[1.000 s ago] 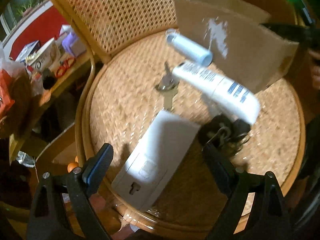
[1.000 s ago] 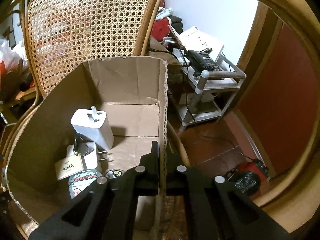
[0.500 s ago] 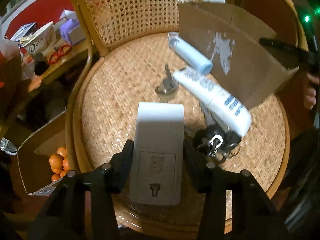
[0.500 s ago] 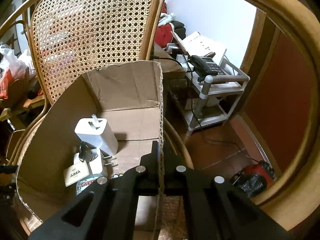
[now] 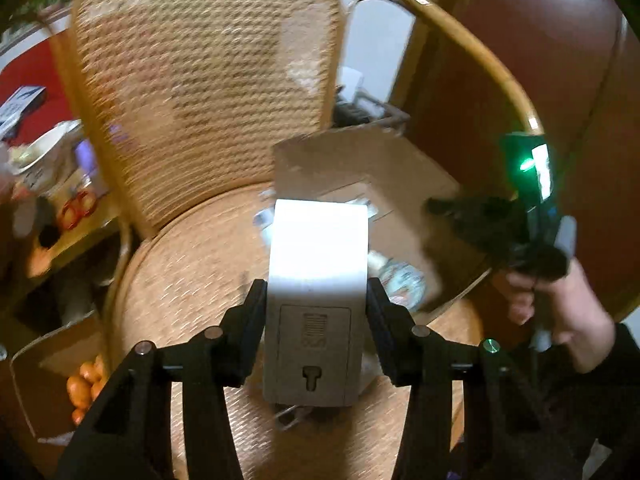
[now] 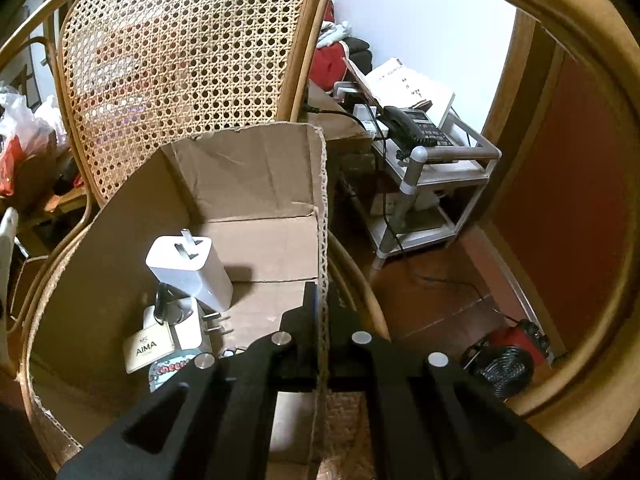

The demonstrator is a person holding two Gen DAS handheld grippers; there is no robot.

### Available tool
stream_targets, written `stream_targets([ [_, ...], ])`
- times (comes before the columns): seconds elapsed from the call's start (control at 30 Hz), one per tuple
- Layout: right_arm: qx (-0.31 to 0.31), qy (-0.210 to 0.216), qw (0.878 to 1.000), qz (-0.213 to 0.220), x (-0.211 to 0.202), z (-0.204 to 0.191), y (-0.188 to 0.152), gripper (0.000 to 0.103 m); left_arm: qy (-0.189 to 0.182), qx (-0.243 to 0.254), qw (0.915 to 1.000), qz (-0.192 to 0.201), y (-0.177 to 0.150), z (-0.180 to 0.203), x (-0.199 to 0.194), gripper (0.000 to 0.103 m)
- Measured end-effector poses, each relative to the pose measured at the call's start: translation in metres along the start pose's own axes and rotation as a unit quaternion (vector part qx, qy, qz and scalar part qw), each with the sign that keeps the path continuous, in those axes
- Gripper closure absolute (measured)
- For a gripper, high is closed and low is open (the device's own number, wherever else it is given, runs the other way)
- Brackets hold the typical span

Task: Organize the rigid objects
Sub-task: 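Carry the white socket panel into the box and release it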

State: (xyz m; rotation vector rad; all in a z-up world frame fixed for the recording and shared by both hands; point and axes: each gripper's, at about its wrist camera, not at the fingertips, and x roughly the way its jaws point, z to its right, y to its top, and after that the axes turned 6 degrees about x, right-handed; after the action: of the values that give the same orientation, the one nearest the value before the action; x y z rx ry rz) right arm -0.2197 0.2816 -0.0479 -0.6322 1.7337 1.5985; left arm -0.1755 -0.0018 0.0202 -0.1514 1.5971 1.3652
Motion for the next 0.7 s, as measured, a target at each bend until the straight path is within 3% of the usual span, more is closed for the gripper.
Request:
stream_targets([
  [0.27,-0.003,-0.004,1.0,-0.004,0.002,0.001,-0.002,0.099,-0.084,0.022,0.9961,0.014,0.02,0.049,0.018,0.056],
  [0.6,0.012,0.0,1.0,-0.008,0.005,0.004,-0.004,0.099,-0.085,0.033,0.9955,-0.025,0.021,0.075,0.053,0.057],
  [0.7,0.013,0.001,1.0,-0.008,0.005,0.005,-0.004,0.099,-0.07,0.028,0.9968,-0.024,0.019,0.074,0.057,0.057],
])
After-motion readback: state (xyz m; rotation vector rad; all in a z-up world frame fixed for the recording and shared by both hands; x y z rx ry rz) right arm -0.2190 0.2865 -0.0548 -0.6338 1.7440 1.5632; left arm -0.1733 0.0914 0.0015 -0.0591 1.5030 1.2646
